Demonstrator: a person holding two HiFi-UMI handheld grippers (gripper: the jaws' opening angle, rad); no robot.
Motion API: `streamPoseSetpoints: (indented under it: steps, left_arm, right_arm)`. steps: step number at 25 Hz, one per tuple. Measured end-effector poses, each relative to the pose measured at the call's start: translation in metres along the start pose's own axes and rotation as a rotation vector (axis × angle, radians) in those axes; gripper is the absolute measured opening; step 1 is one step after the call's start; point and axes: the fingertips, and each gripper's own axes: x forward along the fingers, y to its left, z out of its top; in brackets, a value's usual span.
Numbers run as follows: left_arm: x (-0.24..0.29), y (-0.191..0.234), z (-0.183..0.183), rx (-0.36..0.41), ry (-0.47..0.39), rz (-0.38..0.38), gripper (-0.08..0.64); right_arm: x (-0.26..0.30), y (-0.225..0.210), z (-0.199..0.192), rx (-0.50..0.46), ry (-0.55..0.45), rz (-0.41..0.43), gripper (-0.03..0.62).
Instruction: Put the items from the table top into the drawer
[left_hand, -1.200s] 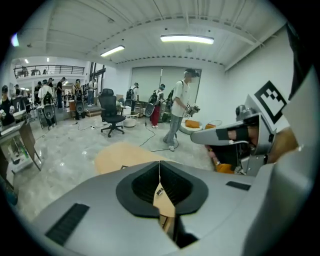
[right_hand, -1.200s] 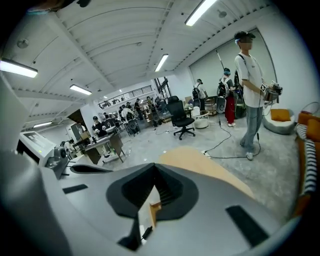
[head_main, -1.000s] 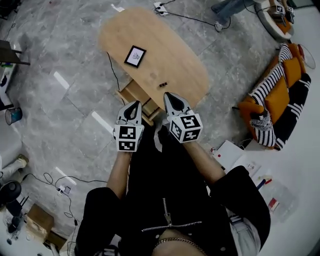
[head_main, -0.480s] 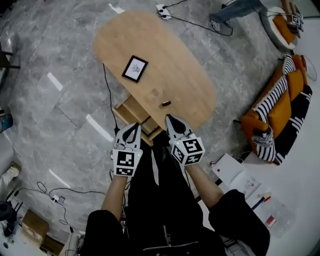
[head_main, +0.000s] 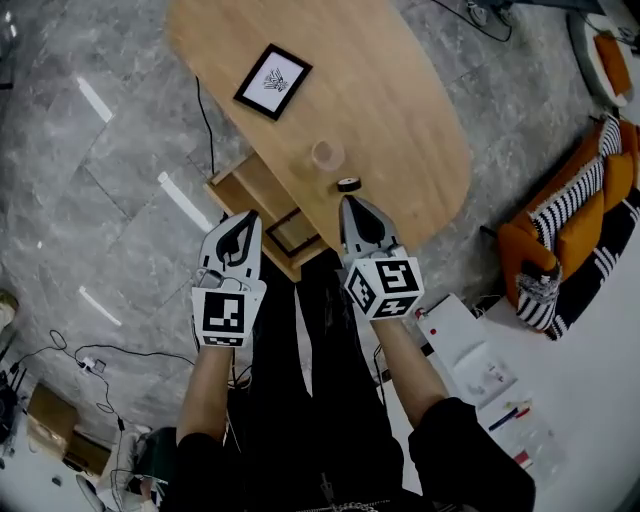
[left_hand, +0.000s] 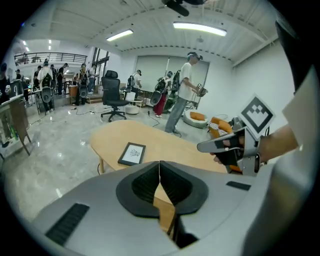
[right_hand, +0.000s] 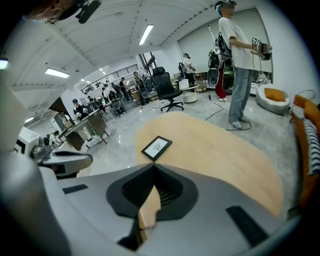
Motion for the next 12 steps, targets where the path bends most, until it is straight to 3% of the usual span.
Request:
streamPoseSetpoints:
  steps: [7, 12]
  left_arm:
    - [0.028, -0.001, -0.03, -0.024, 0.009, -0.016, 0.014]
    - [0.04, -0.001, -0.04, -0.037, 0.023, -0.028, 0.014]
  right_arm:
    - [0.026, -0.03, -0.05, -0.125, 0.146, -0.034, 0.018]
    - [0.045, -0.055, -0.068, -0.2, 0.235, -0.048, 0.115]
